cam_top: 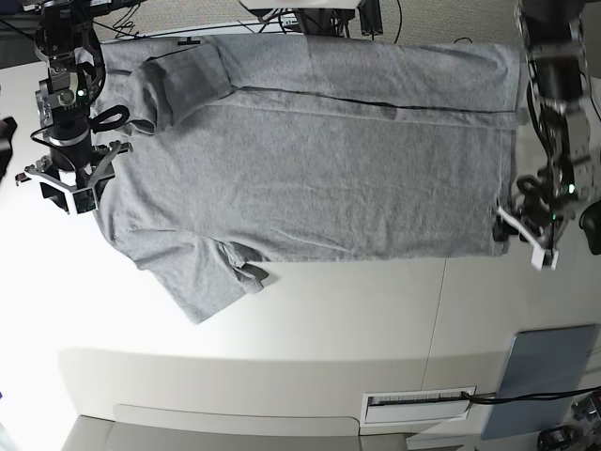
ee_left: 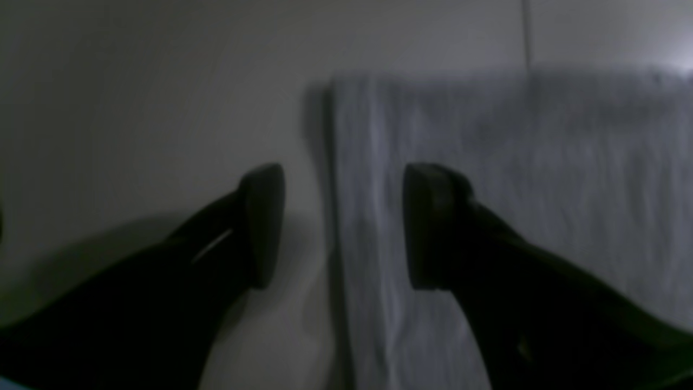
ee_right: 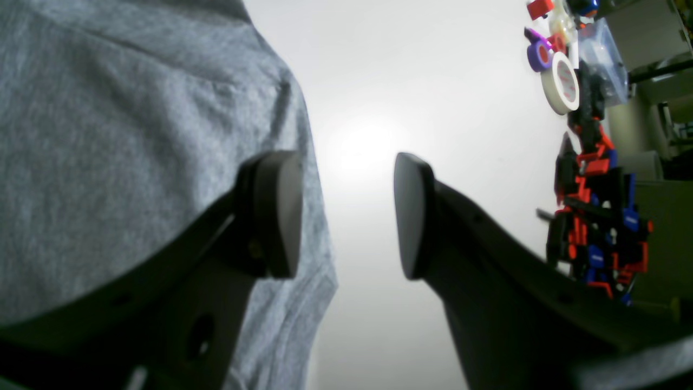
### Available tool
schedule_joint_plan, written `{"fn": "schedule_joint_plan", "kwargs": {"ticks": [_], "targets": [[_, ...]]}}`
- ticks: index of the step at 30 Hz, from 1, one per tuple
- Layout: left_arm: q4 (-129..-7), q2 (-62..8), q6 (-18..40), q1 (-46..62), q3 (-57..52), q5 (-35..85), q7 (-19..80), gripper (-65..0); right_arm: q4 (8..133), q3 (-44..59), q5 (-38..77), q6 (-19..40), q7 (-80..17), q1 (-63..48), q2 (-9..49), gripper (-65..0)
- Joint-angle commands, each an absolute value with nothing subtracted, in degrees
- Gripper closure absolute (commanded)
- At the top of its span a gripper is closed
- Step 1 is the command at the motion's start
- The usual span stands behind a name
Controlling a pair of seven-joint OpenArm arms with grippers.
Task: Fold the T-shirt properly
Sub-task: 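Move both grippers to the opposite side edge, right at sleeve, left at hem, then pinch the opposite side edge with both grippers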
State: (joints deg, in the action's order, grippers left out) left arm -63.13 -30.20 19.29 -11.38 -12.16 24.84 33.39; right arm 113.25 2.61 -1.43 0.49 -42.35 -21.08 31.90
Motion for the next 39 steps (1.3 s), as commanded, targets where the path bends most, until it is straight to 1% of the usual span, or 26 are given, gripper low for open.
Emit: {"fn": "schedule_joint_plan", "kwargs": {"ticks": [1, 4, 8, 14, 16, 17, 19, 21, 22, 25, 26, 27, 31, 35, 39], "targets": [[-61.65, -31.4, 19.29, -14.44, -11.88, 25.3, 32.58, -35.7, 114.15, 3.11, -2.11, -0.16, -41.65, -20.64, 32.84, -27.4], [-55.92, -31.29, 19.59, -19.0, -10.7, 25.28, 32.62, -35.7, 114.15, 3.11, -2.11, -0.16, -41.67, -20.64, 32.84, -27.4], [-50.72, -31.09, 23.18, -22.0, -10.59, 25.32, 33.19, -35.7, 114.15, 3.11, -2.11, -0.16, -41.78, -20.64, 32.84, -27.4], [-48.07, -31.0, 27.75, -22.57, -10.59, 26.11, 35.57, -35.6, 114.15, 3.11, -2.11, -0.16, -41.65, -20.62, 32.84, -27.4], [-48.05, -30.83, 29.91, -22.57, -10.59, 26.65, 36.67, -34.7, 114.15, 3.11, -2.11, -0.16, -41.43, -20.62, 32.84, -27.4], [-48.05, -30.74, 30.11, -22.57, -10.59, 26.63, 36.69, -33.9, 114.15, 3.11, -2.11, -0.16, -41.34, -20.62, 32.84, -27.4], [-48.05, -30.65, 29.85, -22.57, -10.59, 26.63, 36.62, -31.1, 114.15, 3.11, -2.11, -0.16, -40.71, -20.62, 32.86, -27.4], [-48.05, -30.65, 29.87, -22.57, -10.59, 26.61, 36.62, -25.5, 114.13, 3.11, -2.11, -0.14, -39.92, -20.62, 32.86, -27.5], [-48.05, -30.65, 29.87, -22.57, -10.59, 26.61, 36.62, -21.2, 114.13, 3.11, -2.11, -0.1, -39.33, -20.62, 32.84, -27.5], [-48.05, -30.65, 29.87, -22.57, -10.59, 26.61, 36.18, -3.0, 113.97, 3.11, -1.56, 2.04, -38.61, -19.88, 32.84, -27.5], [-48.05, -30.65, 29.87, -22.57, -10.59, 26.63, 35.99, 0.0, 113.78, 3.11, -0.86, 2.94, -38.59, -19.2, 32.84, -27.6], [-48.05, -30.68, 29.87, -22.57, -10.59, 26.59, 36.03, 0.0, 113.34, 3.11, -0.36, 4.05, -38.54, -18.44, 32.84, -28.3], [-48.05, -30.65, 29.87, -22.57, -10.59, 26.57, 36.27, 0.0, 108.12, 3.09, 2.57, 8.21, -38.24, -12.6, 31.81, -38.6], [-48.05, -30.65, 29.89, -22.57, -10.59, 26.57, 36.42, 0.0, 98.37, 2.94, 8.21, 13.82, -38.02, -2.66, 30.26, -39.1], [-48.05, -30.63, 29.91, -22.57, -10.59, 25.06, 36.42, 0.0, 86.35, 2.94, 12.25, 18.31, -40.45, 9.67, 27.94, -39.1]]}}
